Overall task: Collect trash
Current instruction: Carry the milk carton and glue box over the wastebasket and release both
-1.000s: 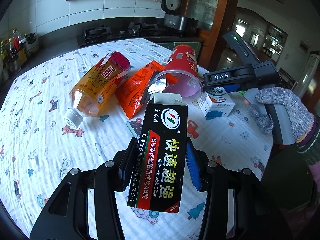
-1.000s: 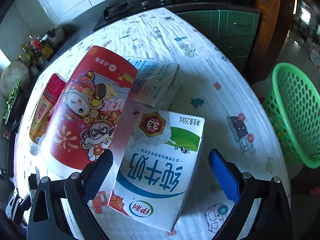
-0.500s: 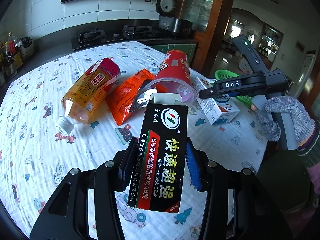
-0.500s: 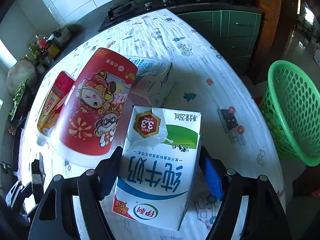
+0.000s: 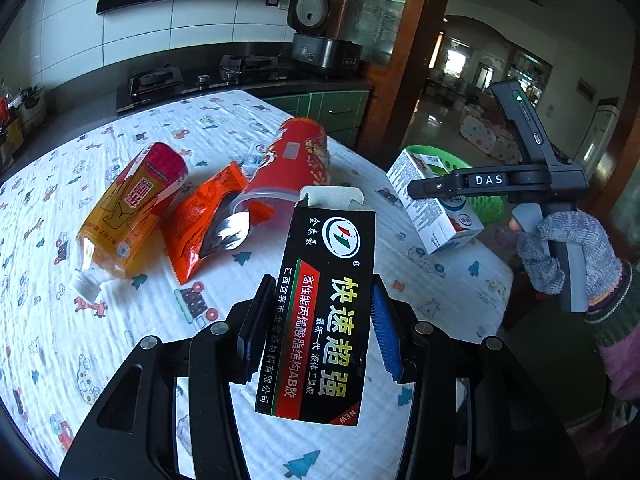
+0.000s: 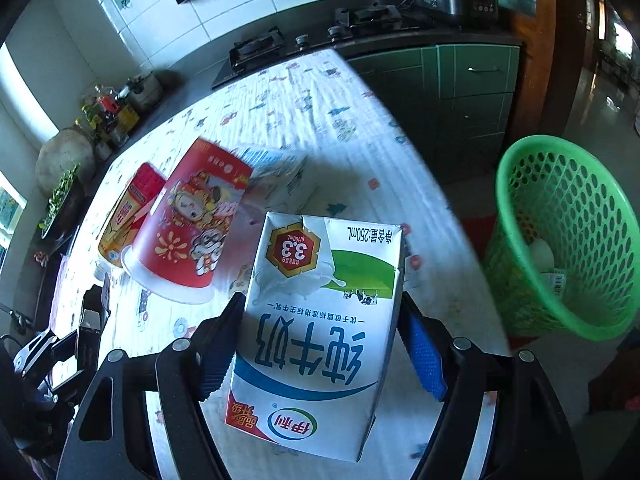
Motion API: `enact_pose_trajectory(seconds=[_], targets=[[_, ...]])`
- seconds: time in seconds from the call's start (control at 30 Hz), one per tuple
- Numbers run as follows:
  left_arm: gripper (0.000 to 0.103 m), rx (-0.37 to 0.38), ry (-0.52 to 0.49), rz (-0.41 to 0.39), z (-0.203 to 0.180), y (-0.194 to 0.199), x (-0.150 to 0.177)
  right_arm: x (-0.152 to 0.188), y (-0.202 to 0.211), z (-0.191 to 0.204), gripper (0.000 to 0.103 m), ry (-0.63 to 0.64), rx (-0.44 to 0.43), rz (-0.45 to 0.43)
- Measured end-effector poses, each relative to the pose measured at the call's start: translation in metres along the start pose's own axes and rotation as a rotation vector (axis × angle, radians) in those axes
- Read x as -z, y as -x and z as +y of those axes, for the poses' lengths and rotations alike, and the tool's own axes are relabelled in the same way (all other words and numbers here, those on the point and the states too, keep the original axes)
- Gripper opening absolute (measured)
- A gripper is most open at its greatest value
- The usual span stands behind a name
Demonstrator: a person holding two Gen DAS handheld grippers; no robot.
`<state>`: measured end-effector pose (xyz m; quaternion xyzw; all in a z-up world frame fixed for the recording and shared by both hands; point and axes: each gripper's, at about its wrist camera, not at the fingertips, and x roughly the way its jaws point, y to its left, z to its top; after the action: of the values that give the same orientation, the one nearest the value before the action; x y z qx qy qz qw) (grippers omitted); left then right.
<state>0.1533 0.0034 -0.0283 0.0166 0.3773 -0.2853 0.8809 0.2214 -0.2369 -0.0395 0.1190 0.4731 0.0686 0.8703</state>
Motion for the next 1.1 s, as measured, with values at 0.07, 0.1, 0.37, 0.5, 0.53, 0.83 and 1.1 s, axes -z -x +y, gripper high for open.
enact_pose_trajectory(seconds=[0.07, 0.1, 0.37, 0.5, 0.53, 0.83, 1.1], targets=[[0.047, 0.014, -0.001, 0.001, -0.006, -0.005, -0.005, -0.003, 0.009, -0.017, 0.072, -0.02, 0.005, -0.02], [0.047, 0.022, 0.0, 0.002, -0.009, -0.008, -0.009, -0.004, 0.013, -0.026, 0.072, -0.029, 0.013, -0.031], [0.047, 0.067, -0.017, 0.006, -0.037, -0.031, -0.037, -0.018, 0.04, -0.112, 0.072, -0.123, 0.097, -0.103], [0.046, 0.083, -0.022, 0.002, -0.049, -0.039, -0.051, -0.024, 0.047, -0.158, 0.072, -0.171, 0.147, -0.131], [0.046, 0.087, -0.025, 0.001, -0.052, -0.041, -0.055, -0.026, 0.047, -0.169, 0.072, -0.18, 0.157, -0.135], [0.046, 0.115, -0.049, 0.007, -0.079, -0.068, -0.089, -0.03, 0.026, -0.24, 0.072, -0.218, 0.218, -0.135], [0.046, 0.151, -0.081, 0.028, -0.115, -0.101, -0.119, -0.032, -0.002, -0.282, 0.072, -0.234, 0.241, -0.115]])
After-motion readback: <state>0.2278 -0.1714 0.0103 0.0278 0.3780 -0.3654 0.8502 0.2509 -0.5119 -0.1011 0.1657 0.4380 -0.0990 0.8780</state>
